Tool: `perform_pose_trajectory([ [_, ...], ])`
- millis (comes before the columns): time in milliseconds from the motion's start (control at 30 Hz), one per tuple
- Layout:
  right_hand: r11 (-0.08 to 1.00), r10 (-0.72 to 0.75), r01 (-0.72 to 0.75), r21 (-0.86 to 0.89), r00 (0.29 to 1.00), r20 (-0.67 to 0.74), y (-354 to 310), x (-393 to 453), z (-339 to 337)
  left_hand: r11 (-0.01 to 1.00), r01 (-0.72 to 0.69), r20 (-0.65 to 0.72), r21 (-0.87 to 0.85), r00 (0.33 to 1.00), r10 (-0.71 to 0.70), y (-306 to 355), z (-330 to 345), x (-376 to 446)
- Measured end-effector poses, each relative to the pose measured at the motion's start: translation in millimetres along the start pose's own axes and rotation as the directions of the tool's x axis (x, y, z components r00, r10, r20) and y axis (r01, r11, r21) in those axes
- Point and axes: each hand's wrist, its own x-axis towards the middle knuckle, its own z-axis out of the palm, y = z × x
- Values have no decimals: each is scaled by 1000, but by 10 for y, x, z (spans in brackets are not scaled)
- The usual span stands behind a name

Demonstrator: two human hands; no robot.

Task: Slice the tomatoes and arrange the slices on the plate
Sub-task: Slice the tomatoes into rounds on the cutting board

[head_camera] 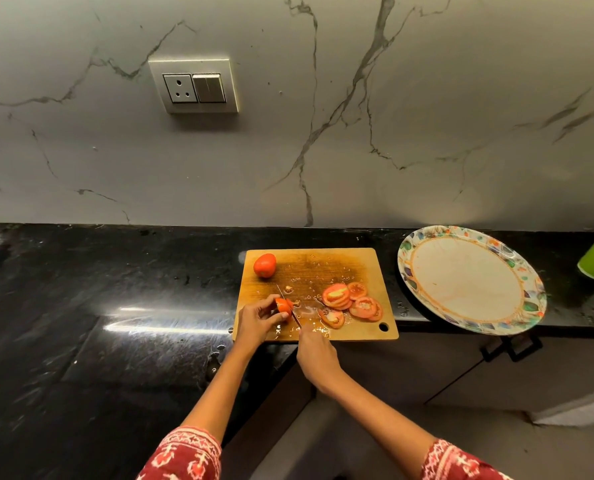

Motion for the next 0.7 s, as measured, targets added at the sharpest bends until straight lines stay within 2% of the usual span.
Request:
perform_pose_trajectory([
  [133,1000,-16,16,-19,1000,-17,-88,99,-33,1000,-10,-3,6,1000,10,-3,5,-6],
  [367,994,5,-3,-108,1000,16,216,-241,73,1000,28,-30,-7,999,-29,4,-13,22],
  [533,996,70,-72,42,996,54,88,-133,-28,999,46,-8,15,999,-46,-17,-64,-18],
  [700,986,70,-64,152,997,-33,63,-139,-122,997,-5,19,77,1000,4,39,-16,-62],
])
